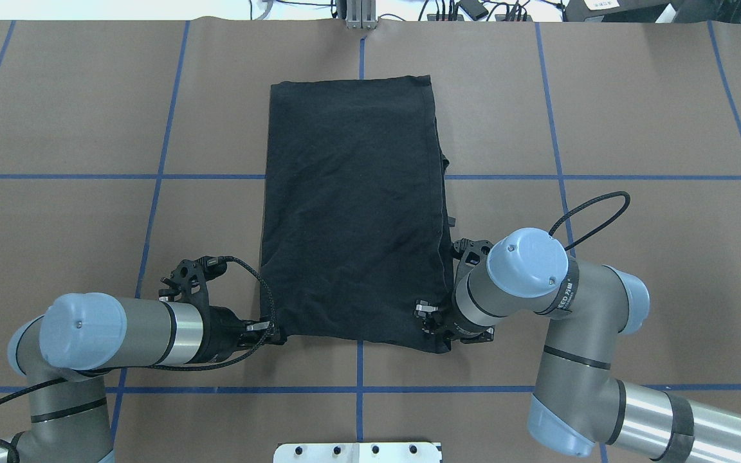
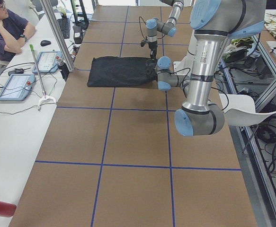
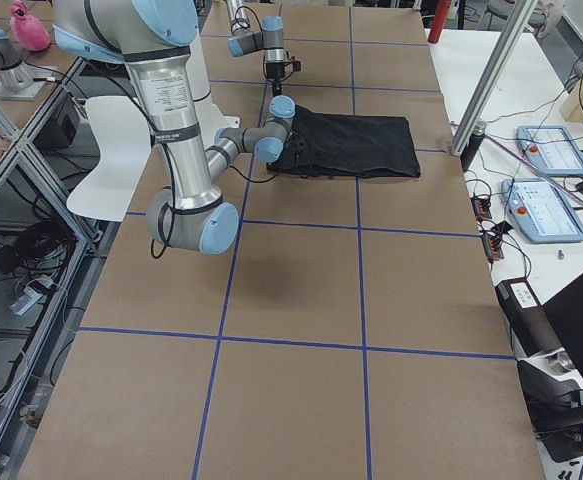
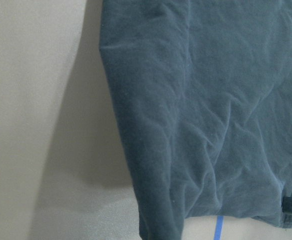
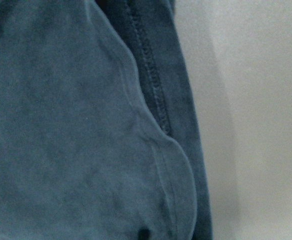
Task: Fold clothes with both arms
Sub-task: 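Grasp both near corners of the black shirt with both grippers, then lift both near corners and carry them away from the robot over the shirt, then lower the corners onto the far edge and open both grippers, then raise the left gripper away while the right gripper moves to the shirt's far edge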
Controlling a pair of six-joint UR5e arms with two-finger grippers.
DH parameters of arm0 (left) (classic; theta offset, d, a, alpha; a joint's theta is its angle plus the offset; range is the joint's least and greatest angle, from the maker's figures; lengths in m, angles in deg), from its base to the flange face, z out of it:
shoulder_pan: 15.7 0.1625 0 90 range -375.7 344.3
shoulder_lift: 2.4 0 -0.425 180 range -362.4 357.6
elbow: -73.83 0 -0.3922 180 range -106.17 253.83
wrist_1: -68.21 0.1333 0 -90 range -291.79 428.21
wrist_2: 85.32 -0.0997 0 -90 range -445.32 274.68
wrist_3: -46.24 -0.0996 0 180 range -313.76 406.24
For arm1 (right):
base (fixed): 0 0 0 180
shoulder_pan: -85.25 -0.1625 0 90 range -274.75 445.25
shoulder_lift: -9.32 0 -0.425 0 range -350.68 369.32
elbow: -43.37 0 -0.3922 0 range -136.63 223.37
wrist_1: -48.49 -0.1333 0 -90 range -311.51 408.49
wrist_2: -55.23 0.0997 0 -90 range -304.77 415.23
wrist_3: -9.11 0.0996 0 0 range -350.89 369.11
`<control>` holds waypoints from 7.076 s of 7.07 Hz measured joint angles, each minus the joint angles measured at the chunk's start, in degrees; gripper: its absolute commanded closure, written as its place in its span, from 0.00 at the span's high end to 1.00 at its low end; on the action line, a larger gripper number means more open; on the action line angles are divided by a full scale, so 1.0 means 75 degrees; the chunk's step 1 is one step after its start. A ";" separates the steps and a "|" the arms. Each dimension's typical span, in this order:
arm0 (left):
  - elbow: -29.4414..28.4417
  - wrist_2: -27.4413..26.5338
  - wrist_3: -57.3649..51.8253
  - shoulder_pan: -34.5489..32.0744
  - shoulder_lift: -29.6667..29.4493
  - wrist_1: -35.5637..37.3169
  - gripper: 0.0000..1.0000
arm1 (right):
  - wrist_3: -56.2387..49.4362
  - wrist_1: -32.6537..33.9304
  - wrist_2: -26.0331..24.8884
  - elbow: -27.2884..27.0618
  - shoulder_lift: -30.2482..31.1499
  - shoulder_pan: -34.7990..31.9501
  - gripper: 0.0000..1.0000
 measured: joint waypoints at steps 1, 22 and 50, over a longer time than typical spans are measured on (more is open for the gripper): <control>0.0000 -0.0003 0.0000 -0.0002 0.0010 0.0000 0.00 | 0.0002 -0.0005 -0.0054 -0.0014 -0.0003 0.0016 0.00; -0.0161 0.2056 0.0385 -0.2680 -0.1256 -0.0021 0.00 | -0.0014 -0.0120 0.2931 -0.0631 -0.0320 -0.2843 0.00; -0.5738 0.1745 -0.0647 -0.4391 -0.3883 -0.1202 1.00 | -0.3565 -0.0643 0.0841 0.4233 -0.3587 -0.3494 1.00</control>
